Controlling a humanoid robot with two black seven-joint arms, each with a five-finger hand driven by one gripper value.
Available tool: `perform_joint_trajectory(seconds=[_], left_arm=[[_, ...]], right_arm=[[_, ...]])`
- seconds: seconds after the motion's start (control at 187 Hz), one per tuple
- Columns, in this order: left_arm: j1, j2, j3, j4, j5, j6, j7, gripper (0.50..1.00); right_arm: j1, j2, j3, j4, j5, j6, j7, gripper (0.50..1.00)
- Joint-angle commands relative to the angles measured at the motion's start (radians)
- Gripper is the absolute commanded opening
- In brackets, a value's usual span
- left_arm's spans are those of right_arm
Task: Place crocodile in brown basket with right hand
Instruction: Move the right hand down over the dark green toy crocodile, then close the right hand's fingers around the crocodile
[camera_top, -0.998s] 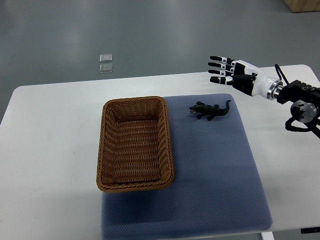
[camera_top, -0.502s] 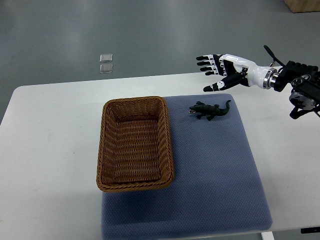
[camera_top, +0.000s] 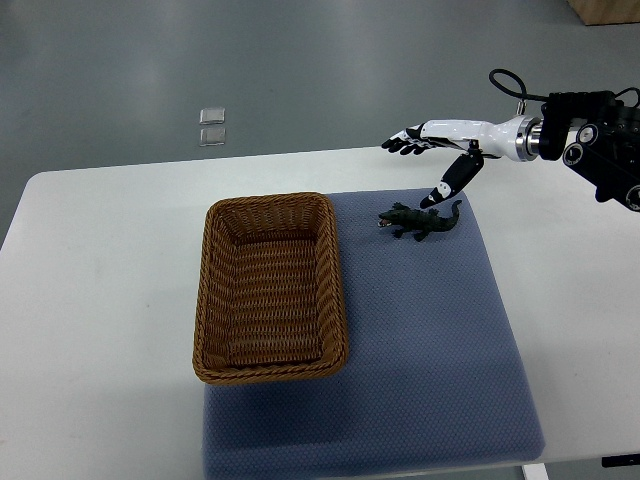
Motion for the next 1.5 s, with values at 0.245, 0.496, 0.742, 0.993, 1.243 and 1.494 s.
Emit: perform_joint_trajectory(seconds=[0.245, 0.496, 0.742, 0.993, 1.243, 1.494], left_arm=[[0.000, 0.000, 0.000, 0.000, 0.000, -0.001, 0.000, 1.000], [0.000, 0.000, 0.000, 0.000, 0.000, 0.000, 0.000, 1.000], [0.000, 0.000, 0.000, 0.000, 0.000, 0.000, 0.000, 1.000], [0.000, 0.000, 0.002, 0.000, 0.000, 0.000, -0.001, 1.000], [0.000, 0.000, 0.000, 0.000, 0.000, 0.000, 0.000, 1.000], [0.000, 0.000, 0.000, 0.000, 0.000, 0.000, -0.001, 1.000]], right_arm=[[0.081, 0.067, -0.340, -0.009, -0.078, -0.192, -0.002, 0.930], [0.068, 0.131, -0.369, -0.081, -0.078, -0.219, -0.009, 0.930], [0.052, 0.143, -0.390, -0.109, -0.078, -0.221, -0.009, 0.930], [0.054, 0.145, -0.435, -0.117, -0.080, -0.255, -0.009, 0.930], [0.052, 0.177, -0.498, -0.160, -0.080, -0.304, -0.003, 0.928], [0.052, 0.185, -0.504, -0.160, -0.080, -0.318, -0.003, 0.926]])
